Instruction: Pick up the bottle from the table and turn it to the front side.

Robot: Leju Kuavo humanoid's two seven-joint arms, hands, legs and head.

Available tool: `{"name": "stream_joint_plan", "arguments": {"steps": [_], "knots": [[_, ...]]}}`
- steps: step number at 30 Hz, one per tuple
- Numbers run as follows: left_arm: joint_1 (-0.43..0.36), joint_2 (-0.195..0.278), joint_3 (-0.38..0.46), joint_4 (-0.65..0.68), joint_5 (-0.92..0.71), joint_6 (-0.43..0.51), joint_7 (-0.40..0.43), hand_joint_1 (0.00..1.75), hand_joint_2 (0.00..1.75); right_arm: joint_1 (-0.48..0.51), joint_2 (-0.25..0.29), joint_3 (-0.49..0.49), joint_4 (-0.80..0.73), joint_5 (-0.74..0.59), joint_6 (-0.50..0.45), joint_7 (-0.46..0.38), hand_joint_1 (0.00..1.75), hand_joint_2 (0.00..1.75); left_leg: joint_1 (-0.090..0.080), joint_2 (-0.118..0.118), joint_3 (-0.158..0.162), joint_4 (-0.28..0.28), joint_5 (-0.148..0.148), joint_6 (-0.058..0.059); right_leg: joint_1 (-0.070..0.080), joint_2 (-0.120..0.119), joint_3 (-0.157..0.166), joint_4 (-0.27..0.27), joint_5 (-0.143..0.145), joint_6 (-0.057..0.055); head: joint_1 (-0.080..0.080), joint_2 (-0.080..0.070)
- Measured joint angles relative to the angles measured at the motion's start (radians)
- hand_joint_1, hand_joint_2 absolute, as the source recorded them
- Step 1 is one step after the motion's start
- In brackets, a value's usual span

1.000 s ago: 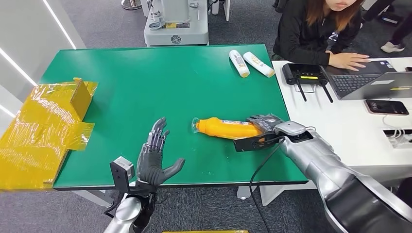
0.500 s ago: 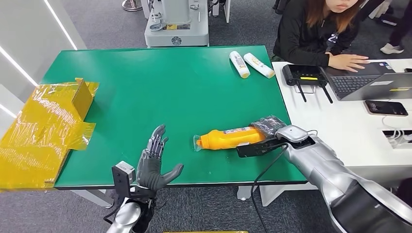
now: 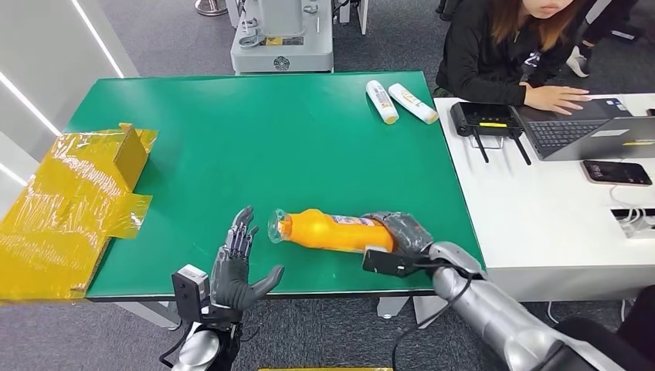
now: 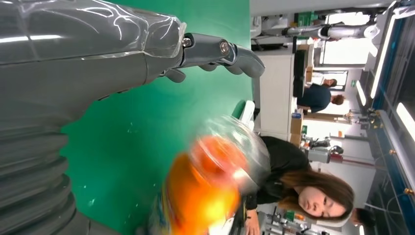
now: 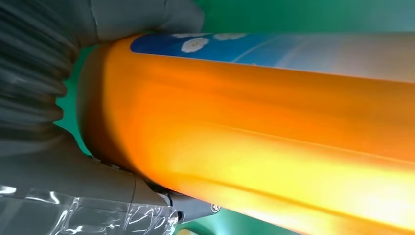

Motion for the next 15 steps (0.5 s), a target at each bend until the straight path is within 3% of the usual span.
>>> {"name": "stream_joint_plan", "arguments": {"steps": [7,15], "knots": [[-0.004,0.002,0.002,0.0,0.013,0.022,-0.003,0.0,1.75,0.283,0.007,-0.09,-0.31,-0.104,-0.204,-0.055,1.75,1.75,0.0,-0.002,-0.002,0.0,-0.002,0.0,0.0,-0.002,-0.001,0.0,-0.002,0.0,0.0,0.0],[-0.019,0.005,0.002,0.0,0.036,0.006,0.016,0.0,1.75,0.414,0.022,-0.149,-0.487,-0.156,-0.244,-0.082,1.75,1.75,-0.001,-0.001,-0.002,0.0,-0.002,0.0,-0.001,-0.002,-0.001,0.0,-0.002,0.0,0.0,0.0]]}}
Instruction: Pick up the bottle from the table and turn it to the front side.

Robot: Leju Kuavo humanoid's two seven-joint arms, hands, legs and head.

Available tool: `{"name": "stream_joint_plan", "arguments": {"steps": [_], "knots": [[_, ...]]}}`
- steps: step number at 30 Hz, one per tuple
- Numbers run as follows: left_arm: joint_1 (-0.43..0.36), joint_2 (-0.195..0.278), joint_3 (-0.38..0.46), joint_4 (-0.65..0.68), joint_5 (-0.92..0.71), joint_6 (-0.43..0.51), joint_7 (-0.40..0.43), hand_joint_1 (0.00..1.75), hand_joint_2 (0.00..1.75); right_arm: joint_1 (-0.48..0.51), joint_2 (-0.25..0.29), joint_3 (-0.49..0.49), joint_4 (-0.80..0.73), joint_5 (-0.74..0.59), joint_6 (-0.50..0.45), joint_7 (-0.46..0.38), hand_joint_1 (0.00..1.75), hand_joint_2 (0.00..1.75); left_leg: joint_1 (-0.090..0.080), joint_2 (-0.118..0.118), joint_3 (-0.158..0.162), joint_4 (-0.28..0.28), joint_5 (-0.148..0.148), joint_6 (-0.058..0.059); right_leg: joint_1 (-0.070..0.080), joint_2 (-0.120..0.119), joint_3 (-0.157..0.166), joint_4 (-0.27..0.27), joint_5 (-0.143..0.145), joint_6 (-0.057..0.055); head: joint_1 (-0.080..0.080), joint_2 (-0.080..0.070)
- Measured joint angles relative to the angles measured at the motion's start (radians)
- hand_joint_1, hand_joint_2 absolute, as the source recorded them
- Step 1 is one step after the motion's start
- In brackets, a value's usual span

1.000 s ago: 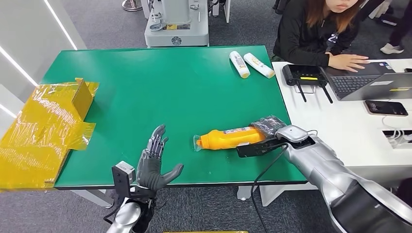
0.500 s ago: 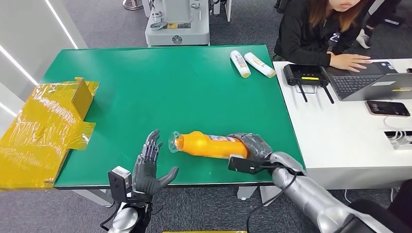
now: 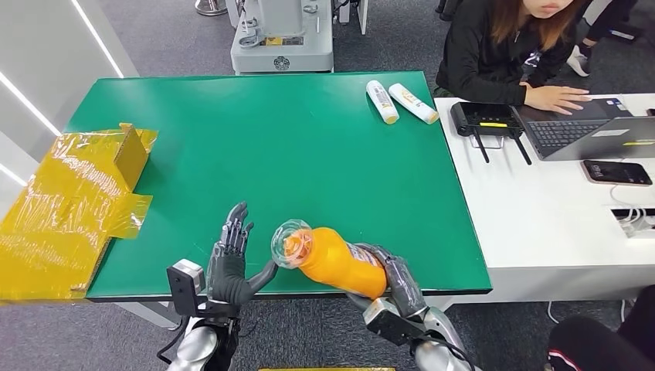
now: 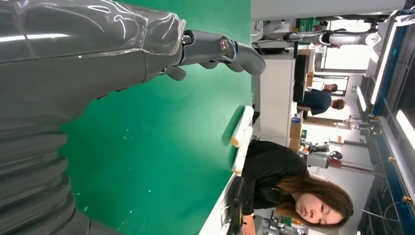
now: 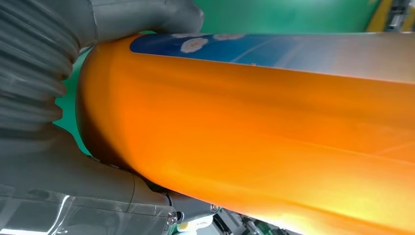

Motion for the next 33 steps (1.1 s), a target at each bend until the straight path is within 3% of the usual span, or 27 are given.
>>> {"name": "stream_joint_plan", "arguments": {"steps": [5,13,19,33], "knots": [[-0.046,-0.011,-0.003,0.0,0.001,-0.086,0.093,0.0,1.75,0.001,0.056,-0.029,-0.014,-0.009,0.005,-0.01,1.75,1.75,0.0,0.0,0.0,0.0,0.0,0.0,0.0,0.0,0.0,0.0,0.001,0.0,0.0,0.0],[-0.095,-0.017,-0.022,-0.037,0.008,-0.173,0.14,0.0,1.75,-0.042,0.146,-0.081,0.023,0.017,0.0,-0.037,1.75,1.75,0.0,0.001,0.001,0.0,0.0,0.0,0.0,0.002,0.0,0.001,0.001,0.0,0.0,0.0],[-0.095,-0.005,-0.026,-0.074,0.032,-0.167,0.158,0.0,1.75,-0.08,0.184,-0.127,0.059,0.02,-0.001,-0.04,1.75,1.75,0.0,0.001,0.0,0.0,0.0,0.0,0.0,0.002,0.0,0.001,0.001,0.0,0.0,0.0],[-0.052,0.023,-0.024,-0.108,-0.038,-0.069,0.131,0.0,1.75,-0.084,0.196,-0.208,0.103,0.059,0.019,0.024,1.75,1.75,0.0,0.001,0.0,0.0,0.0,0.0,0.0,0.002,0.0,0.0,0.0,0.0,0.0,0.0]]}}
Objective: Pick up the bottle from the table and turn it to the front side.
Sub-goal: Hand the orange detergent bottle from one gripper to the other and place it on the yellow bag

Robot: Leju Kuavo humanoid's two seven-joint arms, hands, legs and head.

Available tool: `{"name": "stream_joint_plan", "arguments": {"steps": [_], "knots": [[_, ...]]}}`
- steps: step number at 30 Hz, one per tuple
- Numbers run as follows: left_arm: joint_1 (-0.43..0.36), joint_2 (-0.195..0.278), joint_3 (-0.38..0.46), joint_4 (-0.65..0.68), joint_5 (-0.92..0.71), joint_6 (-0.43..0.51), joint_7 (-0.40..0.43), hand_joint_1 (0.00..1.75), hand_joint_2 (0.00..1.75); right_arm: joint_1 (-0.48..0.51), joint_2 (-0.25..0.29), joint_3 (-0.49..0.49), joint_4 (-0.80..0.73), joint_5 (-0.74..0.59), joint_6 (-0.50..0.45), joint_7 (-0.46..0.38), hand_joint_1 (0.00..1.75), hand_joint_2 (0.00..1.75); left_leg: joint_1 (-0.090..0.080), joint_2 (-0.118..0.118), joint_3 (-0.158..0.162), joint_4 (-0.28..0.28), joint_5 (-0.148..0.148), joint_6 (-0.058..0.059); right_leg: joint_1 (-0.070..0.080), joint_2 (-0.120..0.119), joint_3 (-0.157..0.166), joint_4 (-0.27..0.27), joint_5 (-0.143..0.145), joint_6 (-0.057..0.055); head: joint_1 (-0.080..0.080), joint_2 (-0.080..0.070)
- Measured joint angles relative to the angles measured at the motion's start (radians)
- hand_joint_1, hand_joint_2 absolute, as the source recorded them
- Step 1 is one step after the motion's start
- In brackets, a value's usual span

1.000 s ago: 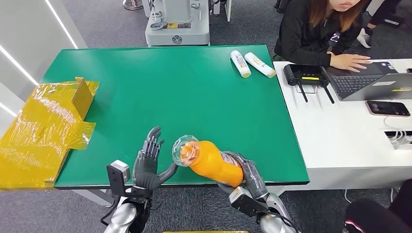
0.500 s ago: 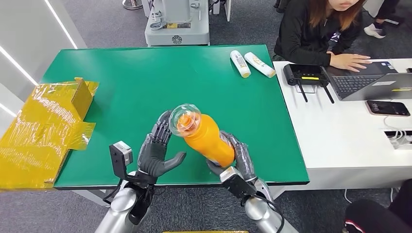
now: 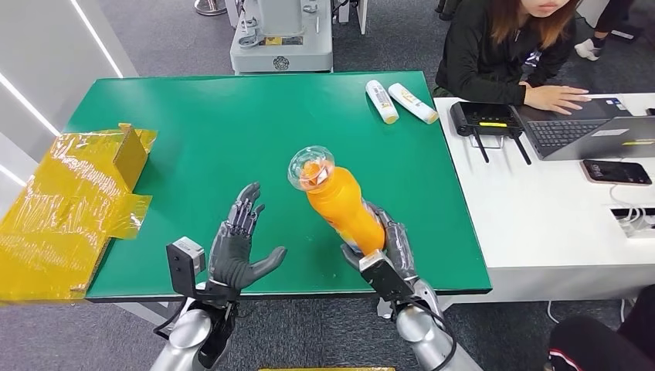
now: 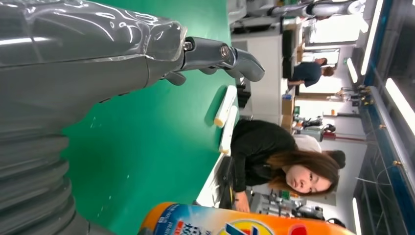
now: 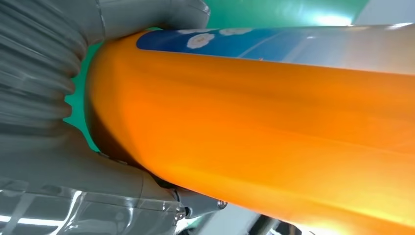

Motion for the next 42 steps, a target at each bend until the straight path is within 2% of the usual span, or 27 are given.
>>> {"name": "stream_joint_plan", "arguments": {"steps": [9,20,28,36,42], "knots": [[-0.02,-0.011,-0.002,0.001,-0.02,0.011,-0.025,0.0,1.75,-0.047,0.032,-0.002,0.091,0.014,0.013,-0.007,1.75,1.75,0.0,0.0,0.0,0.0,0.0,0.0,0.0,0.0,0.0,0.0,0.0,0.0,0.0,0.0],[-0.142,-0.07,-0.018,0.034,0.056,-0.05,-0.021,0.0,1.75,-0.247,0.154,0.019,0.345,0.031,0.05,-0.012,1.75,1.75,0.0,0.001,0.0,0.0,0.001,-0.001,0.0,0.001,-0.001,0.001,0.001,0.0,0.0,0.0],[-0.191,-0.09,-0.021,0.065,0.098,-0.077,-0.004,0.0,1.75,-0.325,0.209,0.037,0.46,0.049,0.047,0.007,1.75,1.75,0.0,0.001,0.0,0.0,0.001,-0.001,0.0,0.001,-0.001,0.001,0.001,0.0,0.0,0.0],[-0.226,-0.114,-0.021,0.136,-0.051,0.06,-0.039,0.0,1.75,-0.365,0.24,0.049,0.519,0.116,0.016,0.036,1.75,1.75,0.0,0.0,0.0,0.0,0.001,-0.001,0.0,0.0,-0.001,0.001,0.001,0.0,0.0,0.0],[-0.248,-0.119,-0.01,0.203,-0.154,0.121,-0.042,0.0,1.75,-0.369,0.244,0.058,0.543,0.166,-0.025,0.075,1.75,1.75,0.0,0.0,0.0,0.0,0.001,-0.001,0.0,0.001,-0.001,0.001,0.001,0.0,0.0,0.0]]}}
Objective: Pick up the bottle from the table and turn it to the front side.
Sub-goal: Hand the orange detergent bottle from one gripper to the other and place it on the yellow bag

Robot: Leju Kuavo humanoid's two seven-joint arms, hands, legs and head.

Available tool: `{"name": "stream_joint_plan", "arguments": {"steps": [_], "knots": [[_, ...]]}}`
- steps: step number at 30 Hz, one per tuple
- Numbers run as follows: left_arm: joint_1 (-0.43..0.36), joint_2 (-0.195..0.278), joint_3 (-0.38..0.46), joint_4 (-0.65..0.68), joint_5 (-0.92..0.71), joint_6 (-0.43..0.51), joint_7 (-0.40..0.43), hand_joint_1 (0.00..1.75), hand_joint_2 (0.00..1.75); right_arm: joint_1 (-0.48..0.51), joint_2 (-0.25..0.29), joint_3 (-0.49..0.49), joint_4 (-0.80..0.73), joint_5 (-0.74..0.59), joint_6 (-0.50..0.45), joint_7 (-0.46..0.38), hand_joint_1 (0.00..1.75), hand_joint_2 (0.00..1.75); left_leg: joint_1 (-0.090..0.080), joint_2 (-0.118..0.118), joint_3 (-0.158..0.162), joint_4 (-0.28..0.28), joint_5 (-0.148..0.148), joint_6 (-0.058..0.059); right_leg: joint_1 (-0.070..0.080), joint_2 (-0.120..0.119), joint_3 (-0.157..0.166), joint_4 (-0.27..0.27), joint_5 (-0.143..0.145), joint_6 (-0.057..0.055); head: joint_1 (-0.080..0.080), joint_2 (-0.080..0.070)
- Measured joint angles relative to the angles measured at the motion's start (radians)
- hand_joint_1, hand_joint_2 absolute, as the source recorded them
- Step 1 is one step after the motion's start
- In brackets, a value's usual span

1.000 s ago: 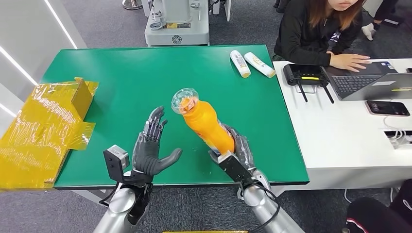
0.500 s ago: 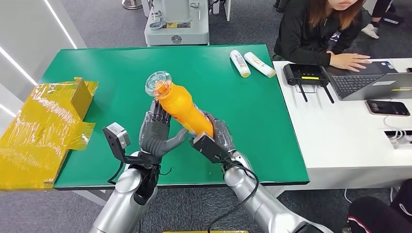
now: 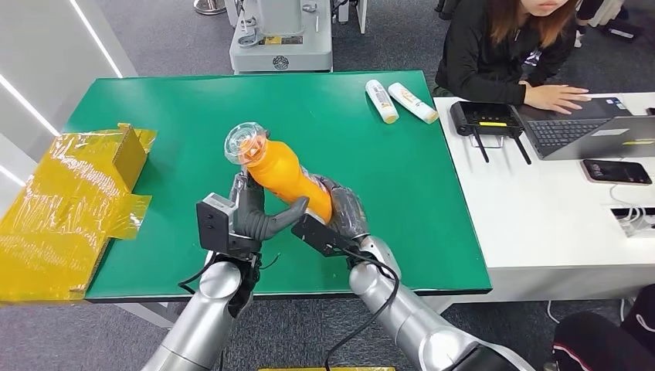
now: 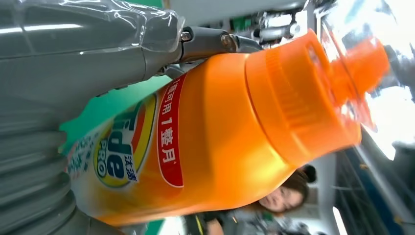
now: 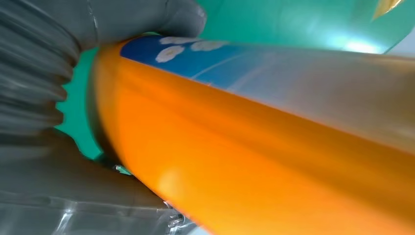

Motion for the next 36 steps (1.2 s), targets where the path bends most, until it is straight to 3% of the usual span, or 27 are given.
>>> {"name": "stream_joint_plan", "arguments": {"steps": [6,10,23,27,36], "knots": [[0.0,-0.001,0.009,0.009,-0.04,-0.001,0.03,0.0,1.75,0.001,-0.007,-0.002,0.018,0.021,-0.008,0.009,1.75,1.75,0.0,0.0,0.0,0.0,0.0,0.0,0.0,0.0,0.0,0.0,0.0,0.0,0.0,0.0],[0.002,0.001,0.018,0.009,0.005,-0.035,0.042,1.75,1.75,0.004,-0.015,-0.003,0.022,0.038,-0.012,0.011,1.75,1.75,0.0,0.0,0.0,0.0,0.0,0.0,0.0,0.0,0.0,0.0,0.0,0.0,0.0,0.0],[0.023,0.013,0.038,0.009,0.108,-0.121,0.046,1.75,1.75,0.04,-0.033,-0.013,0.011,0.077,-0.026,0.0,1.71,1.75,0.0,0.0,0.0,0.0,0.0,0.0,0.0,0.0,0.0,0.0,0.0,0.0,0.0,0.0],[0.024,0.015,0.041,0.01,0.134,-0.129,0.041,1.75,1.75,0.052,-0.034,-0.02,0.0,0.077,-0.025,-0.018,0.0,1.75,0.0,0.0,0.0,0.0,0.0,0.0,0.0,0.0,0.0,0.0,0.0,0.0,0.0,0.0],[0.024,0.014,0.042,0.009,0.168,-0.143,0.035,1.75,1.75,0.096,-0.039,-0.043,-0.045,0.001,0.018,-0.097,0.0,1.75,0.0,0.0,0.0,0.0,0.0,0.0,0.0,0.0,0.0,0.0,0.0,0.0,0.0,0.0]]}}
